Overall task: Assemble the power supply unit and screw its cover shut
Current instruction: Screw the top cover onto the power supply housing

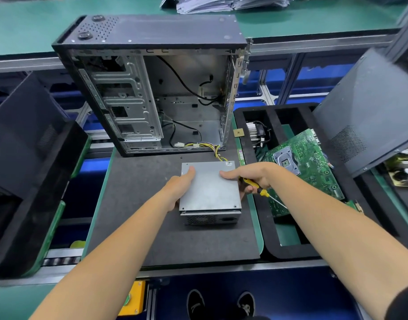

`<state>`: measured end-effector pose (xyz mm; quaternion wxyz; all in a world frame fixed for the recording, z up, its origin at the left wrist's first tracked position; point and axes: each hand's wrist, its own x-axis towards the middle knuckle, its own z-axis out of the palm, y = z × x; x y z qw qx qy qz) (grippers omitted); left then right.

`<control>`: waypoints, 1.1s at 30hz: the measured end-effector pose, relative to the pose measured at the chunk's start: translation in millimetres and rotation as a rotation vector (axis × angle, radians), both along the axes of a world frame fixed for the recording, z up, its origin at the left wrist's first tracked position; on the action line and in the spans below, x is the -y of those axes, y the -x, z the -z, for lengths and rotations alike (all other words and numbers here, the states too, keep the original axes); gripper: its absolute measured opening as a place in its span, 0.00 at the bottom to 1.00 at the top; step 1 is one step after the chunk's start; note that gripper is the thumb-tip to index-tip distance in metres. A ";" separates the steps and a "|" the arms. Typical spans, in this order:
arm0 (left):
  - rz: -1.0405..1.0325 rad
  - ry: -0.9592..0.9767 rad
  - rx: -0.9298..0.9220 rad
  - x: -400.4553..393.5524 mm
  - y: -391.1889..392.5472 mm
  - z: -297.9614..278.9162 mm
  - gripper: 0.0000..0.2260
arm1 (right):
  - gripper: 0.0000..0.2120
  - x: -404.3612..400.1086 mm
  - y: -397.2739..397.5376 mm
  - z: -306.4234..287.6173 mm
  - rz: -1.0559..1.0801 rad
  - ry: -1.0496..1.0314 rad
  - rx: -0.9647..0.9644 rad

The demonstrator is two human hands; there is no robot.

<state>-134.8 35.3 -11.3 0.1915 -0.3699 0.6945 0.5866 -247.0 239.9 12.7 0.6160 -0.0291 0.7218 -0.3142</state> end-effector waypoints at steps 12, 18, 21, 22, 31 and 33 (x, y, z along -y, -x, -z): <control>0.131 -0.126 -0.075 12.3 -2.3 3.3 0.30 | 0.18 -8.4 -11.7 1.2 0.156 0.073 -0.011; 0.048 -0.131 -0.108 5.4 2.5 2.3 0.30 | 0.23 0.8 -8.9 -3.0 0.191 0.046 -0.054; 0.036 -0.119 -0.092 8.8 4.7 0.6 0.29 | 0.22 2.1 -8.2 -3.2 0.203 0.038 -0.055; 0.031 -0.114 -0.080 9.6 4.8 0.4 0.28 | 0.22 1.3 -8.9 -2.2 0.210 0.038 -0.052; 0.012 -0.093 -0.024 12.9 -1.0 3.0 0.30 | 0.21 -7.8 -18.8 8.4 0.289 0.058 -0.040; 0.013 -0.087 -0.016 11.0 -0.6 2.2 0.32 | 0.20 -6.6 -18.9 6.2 0.290 0.052 -0.051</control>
